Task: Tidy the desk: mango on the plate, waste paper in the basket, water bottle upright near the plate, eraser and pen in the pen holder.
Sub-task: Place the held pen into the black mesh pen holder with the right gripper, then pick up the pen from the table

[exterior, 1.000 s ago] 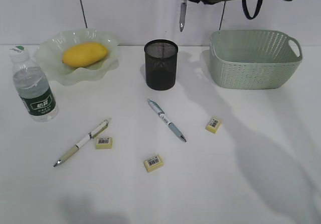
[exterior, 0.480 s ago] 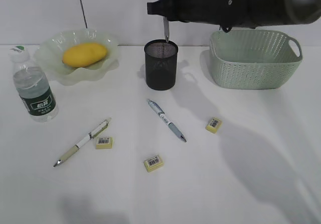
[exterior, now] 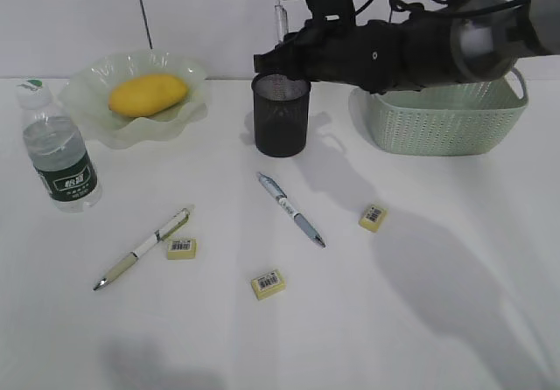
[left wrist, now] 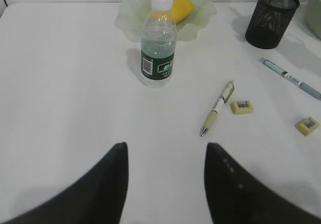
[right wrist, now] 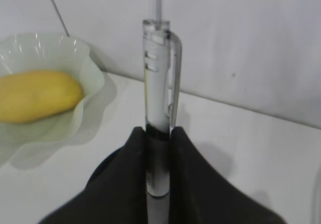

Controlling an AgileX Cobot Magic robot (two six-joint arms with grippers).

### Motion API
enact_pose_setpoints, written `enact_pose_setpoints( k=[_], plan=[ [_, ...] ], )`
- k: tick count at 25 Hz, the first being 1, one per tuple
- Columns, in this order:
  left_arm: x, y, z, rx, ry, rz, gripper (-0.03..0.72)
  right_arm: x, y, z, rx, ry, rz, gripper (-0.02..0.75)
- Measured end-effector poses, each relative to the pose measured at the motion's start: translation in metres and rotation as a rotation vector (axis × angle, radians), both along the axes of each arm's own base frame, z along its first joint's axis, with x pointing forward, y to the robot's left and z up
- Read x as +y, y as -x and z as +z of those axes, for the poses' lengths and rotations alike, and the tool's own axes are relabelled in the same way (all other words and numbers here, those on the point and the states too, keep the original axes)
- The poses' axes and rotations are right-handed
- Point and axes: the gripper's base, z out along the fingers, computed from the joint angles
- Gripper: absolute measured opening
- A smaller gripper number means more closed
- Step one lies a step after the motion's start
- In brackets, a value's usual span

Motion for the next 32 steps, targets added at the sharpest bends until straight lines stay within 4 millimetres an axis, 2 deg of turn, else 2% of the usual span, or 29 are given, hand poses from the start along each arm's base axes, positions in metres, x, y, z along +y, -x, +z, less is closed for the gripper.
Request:
enact_pose_setpoints(
  k=[3,5,10,13,21,26,32],
  plan=[
    [0.0,0.0,0.0,0.0,0.0,0.0,0.374,0.002,0.001,-0.002,0.003,0.01,0.009,0.132],
    [0.0,0.0,0.0,0.0,0.0,0.0,0.372,0.002,0.001,-0.003,0.001,0.018,0.016,0.187],
    [0.0,0.0,0.0,0.0,0.0,0.0,0.372,0.003,0.001,-0.003,0.002,0.057,0.049,0.503],
    [0.0,0.0,0.0,0.0,0.0,0.0,0.372,0.006,0.001,-0.001,0.056,0.079,0.067,0.566],
    [0.0,0.0,0.0,0.0,0.0,0.0,0.372,0.015,0.0,0.029,0.314,0.178,0.158,0.584],
    [0.0,0.0,0.0,0.0,0.0,0.0,0.371,0.012,0.014,0.061,0.467,0.238,0.21,0.585],
    [0.0,0.0,0.0,0.0,0.0,0.0,0.372,-0.003,0.037,0.082,0.629,0.359,0.212,0.584]
  ],
)
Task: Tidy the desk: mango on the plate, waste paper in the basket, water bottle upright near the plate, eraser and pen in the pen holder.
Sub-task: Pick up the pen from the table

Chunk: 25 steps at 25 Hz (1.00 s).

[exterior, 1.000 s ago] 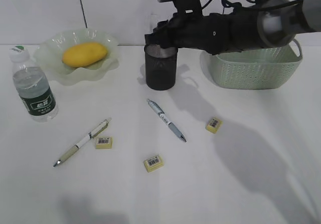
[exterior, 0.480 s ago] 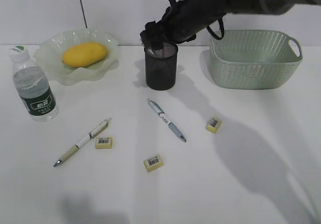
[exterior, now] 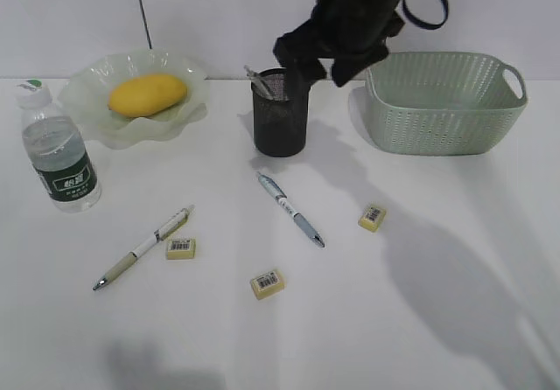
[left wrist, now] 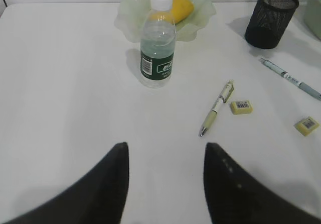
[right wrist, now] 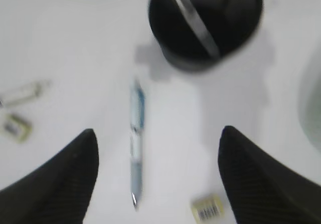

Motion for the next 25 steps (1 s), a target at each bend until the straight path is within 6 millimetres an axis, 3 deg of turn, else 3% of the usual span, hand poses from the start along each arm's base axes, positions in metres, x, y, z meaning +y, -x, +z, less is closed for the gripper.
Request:
enact_pose_setpoints(
  k=[9,13,18,25],
  plan=[
    [0.0,0.0,0.0,0.0,-0.001,0.0,0.372,-0.026,0.018,0.018,0.101,0.208,-0.081,0.561],
    [0.0,0.0,0.0,0.0,-0.001,0.0,0.372,-0.031,0.025,0.037,0.067,0.186,-0.096,0.551],
    [0.0,0.0,0.0,0.0,-0.001,0.0,0.372,-0.046,0.051,0.058,0.05,0.177,-0.098,0.55],
    [0.0,0.0,0.0,0.0,-0.001,0.0,0.372,-0.082,0.112,0.031,0.16,0.241,-0.089,0.55]
  ],
)
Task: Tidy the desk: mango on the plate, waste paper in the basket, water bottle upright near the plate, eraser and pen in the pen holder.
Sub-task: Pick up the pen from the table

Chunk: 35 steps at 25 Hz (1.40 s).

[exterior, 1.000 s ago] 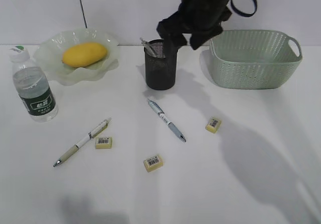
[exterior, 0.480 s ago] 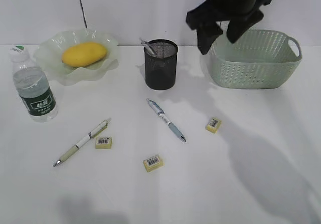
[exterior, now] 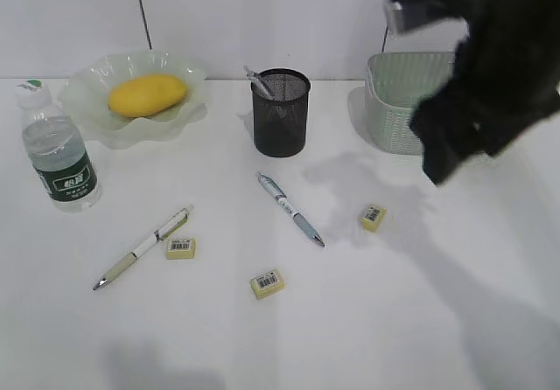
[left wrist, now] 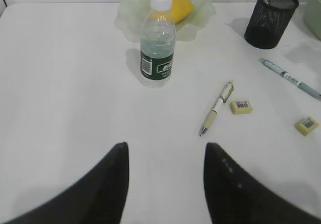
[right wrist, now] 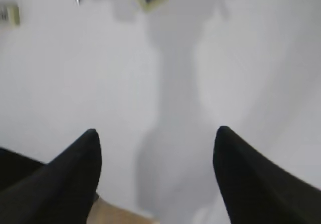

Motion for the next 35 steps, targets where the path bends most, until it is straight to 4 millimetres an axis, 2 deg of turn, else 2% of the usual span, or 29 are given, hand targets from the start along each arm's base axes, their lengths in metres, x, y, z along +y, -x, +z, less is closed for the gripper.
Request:
enact_pose_setpoints(
  k=[4,9,20,22,25,29,35],
  plan=[
    [0.0,0.0,0.0,0.0,0.0,0.0,0.372,-0.02,0.035,-0.016,0.027,0.011,0.002,0.549],
    [0.0,0.0,0.0,0.0,0.0,0.0,0.372,-0.043,0.074,-0.019,0.006,-0.002,0.004,0.549],
    [0.0,-0.001,0.0,0.003,0.0,0.0,0.372,-0.091,0.155,-0.001,-0.193,-0.126,-0.01,0.547],
    [-0.001,-0.005,0.004,0.007,-0.001,0.0,0.372,-0.098,0.167,-0.003,-0.217,-0.148,-0.028,0.547],
    [-0.002,-0.017,0.017,-0.032,0.006,0.002,0.372,-0.109,0.185,-0.005,-0.27,-0.18,-0.036,0.547],
    [-0.008,-0.047,0.03,-0.062,0.023,-0.009,0.372,-0.12,0.201,-0.007,-0.333,-0.207,-0.049,0.547],
    [-0.033,-0.109,0.025,0.147,0.029,-0.173,0.372,-0.131,0.213,-0.013,-0.402,-0.21,-0.073,0.545]
  ],
)
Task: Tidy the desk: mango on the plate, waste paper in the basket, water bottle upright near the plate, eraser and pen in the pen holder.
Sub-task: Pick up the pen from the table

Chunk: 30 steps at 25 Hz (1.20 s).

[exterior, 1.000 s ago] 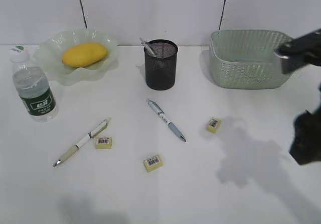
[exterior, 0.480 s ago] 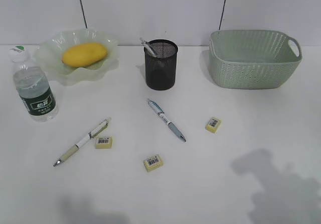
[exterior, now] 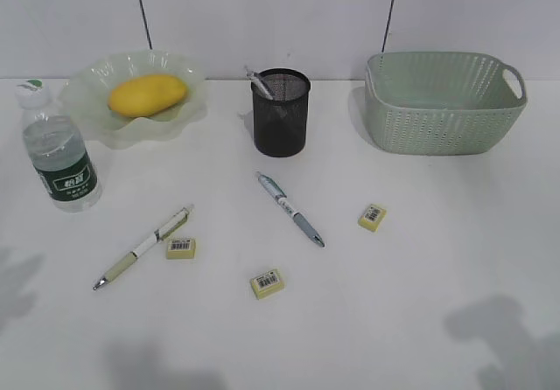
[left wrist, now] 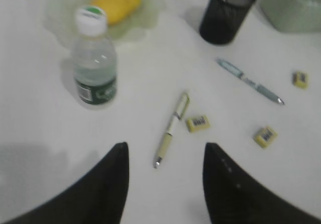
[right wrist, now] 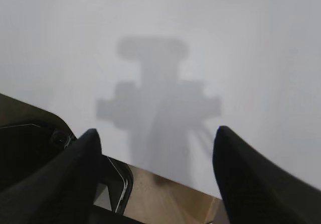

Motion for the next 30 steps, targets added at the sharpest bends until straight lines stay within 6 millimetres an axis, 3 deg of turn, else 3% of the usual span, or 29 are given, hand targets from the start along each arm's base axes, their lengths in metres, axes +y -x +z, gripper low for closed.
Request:
enact_pose_setpoints(
  k=[6,9,13,16,21,30],
  plan=[
    [-0.029,-0.067,0.009,0.23,-0.051,-0.129,0.372,-0.001,0.001,-0.002,-0.012,-0.016,-0.006,0.543],
    [-0.051,-0.092,0.019,0.261,-0.095,-0.223,0.372,-0.001,0.001,-0.002,-0.013,-0.018,-0.007,0.543],
    [-0.078,-0.121,0.015,0.324,-0.202,-0.321,0.372,0.0,0.001,-0.002,-0.014,-0.019,-0.008,0.543],
    [-0.092,-0.14,-0.003,0.437,-0.268,-0.375,0.372,0.0,0.001,-0.002,-0.014,-0.019,-0.008,0.542],
    [-0.102,-0.165,-0.05,0.592,-0.402,-0.43,0.372,0.0,0.001,-0.002,-0.014,-0.019,-0.008,0.542],
    [-0.112,-0.189,-0.102,0.666,-0.442,-0.433,0.372,0.0,0.001,-0.002,-0.014,-0.02,-0.008,0.543]
  ],
)
